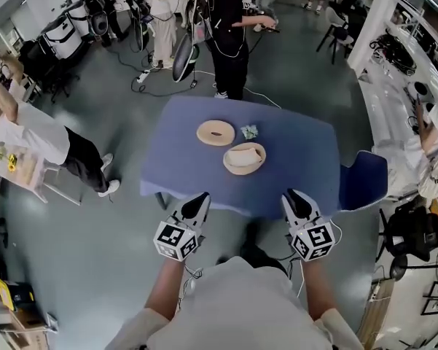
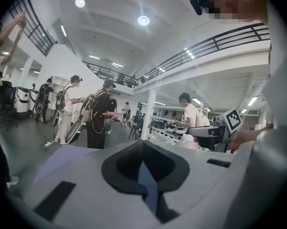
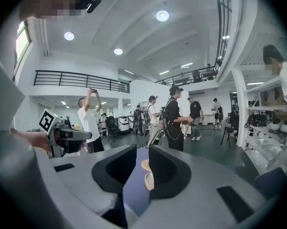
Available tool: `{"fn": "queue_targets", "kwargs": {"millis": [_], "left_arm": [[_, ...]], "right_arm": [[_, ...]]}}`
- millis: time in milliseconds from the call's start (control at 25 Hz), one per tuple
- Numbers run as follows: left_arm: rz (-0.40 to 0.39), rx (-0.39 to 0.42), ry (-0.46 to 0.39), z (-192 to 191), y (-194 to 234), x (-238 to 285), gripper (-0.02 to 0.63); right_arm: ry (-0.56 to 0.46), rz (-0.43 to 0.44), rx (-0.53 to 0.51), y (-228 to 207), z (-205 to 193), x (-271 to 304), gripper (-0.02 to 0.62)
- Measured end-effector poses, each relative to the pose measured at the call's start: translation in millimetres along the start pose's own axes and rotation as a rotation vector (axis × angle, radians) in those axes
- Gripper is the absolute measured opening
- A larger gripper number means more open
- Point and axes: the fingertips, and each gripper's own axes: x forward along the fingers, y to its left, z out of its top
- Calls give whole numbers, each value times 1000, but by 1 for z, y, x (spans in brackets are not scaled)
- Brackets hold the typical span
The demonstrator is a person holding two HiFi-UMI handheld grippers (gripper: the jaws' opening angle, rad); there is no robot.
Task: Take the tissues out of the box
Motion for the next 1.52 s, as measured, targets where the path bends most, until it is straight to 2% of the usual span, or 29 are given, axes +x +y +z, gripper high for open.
{"fn": "queue_targets", "kwargs": {"millis": [400,800,1120,1320,1520], "left_arm": [[69,-11,23,13,23,81,8],[177,-25,52,13,34,142,8],[235,-49,72,15,50,158,8],[230,-57,103,5,63,180,8],[209,-72,135,-14,82,195,8]], "right_arm": [[43,92,0,-73,6,67,97],[93,217,-7,-130,-2,120,98],[142,299,-19,-135,-12,156,98],[180,310,-8,-145,-29,180,97],[240,330,-56,-143,-52,207,97]]}}
